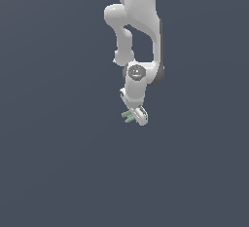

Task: Pick up the object and move it to a goal position.

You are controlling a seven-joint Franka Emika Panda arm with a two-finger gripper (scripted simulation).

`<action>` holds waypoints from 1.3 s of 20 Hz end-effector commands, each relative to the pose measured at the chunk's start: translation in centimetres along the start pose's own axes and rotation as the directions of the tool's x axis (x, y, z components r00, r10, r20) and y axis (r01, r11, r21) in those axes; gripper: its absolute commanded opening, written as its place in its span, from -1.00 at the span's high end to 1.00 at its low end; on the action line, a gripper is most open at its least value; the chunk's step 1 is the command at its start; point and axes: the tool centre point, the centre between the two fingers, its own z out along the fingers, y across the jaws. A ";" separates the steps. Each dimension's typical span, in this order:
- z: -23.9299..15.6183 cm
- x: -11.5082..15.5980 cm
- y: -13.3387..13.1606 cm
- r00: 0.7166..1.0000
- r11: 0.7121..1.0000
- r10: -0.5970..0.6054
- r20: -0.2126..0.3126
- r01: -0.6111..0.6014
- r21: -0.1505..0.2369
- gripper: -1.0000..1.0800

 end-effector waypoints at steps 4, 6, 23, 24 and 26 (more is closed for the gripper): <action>-2.4 1.2 0.9 1.000 1.000 0.001 0.001 -0.001 0.001 1.00; -3.7 1.9 1.3 1.000 1.000 0.001 0.001 -0.001 0.001 1.00; -18.3 9.2 6.2 1.000 1.000 0.003 0.000 -0.003 -0.001 1.00; -18.9 9.5 6.4 1.000 1.000 0.002 0.000 -0.002 -0.001 1.00; -19.9 10.1 6.6 1.000 1.000 0.002 0.000 -0.002 -0.001 1.00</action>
